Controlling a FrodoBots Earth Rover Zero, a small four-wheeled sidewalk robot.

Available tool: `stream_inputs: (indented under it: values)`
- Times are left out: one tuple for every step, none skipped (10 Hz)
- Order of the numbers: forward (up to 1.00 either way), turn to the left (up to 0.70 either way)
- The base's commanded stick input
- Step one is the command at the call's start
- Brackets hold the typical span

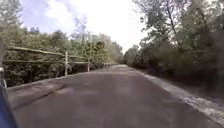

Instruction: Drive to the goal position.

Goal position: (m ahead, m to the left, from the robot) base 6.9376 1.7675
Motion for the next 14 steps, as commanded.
stream_inputs:
  values:
    - [0.70,-0.11]
    - [0.70,-0.31]
    - [0.70,-0.32]
    - [0.70,-0.30]
    - [0.70,-0.21]
    - [0.70,-0.13]
    - [0.70,-0.08]
    - [0.70,-0.02]
    - [0.70,0.00]
    - [0.70,0.00]
    - [0.70,0.00]
    - [0.70,0.00]
    - [0.70,0.00]
    - [0.70,0.00]
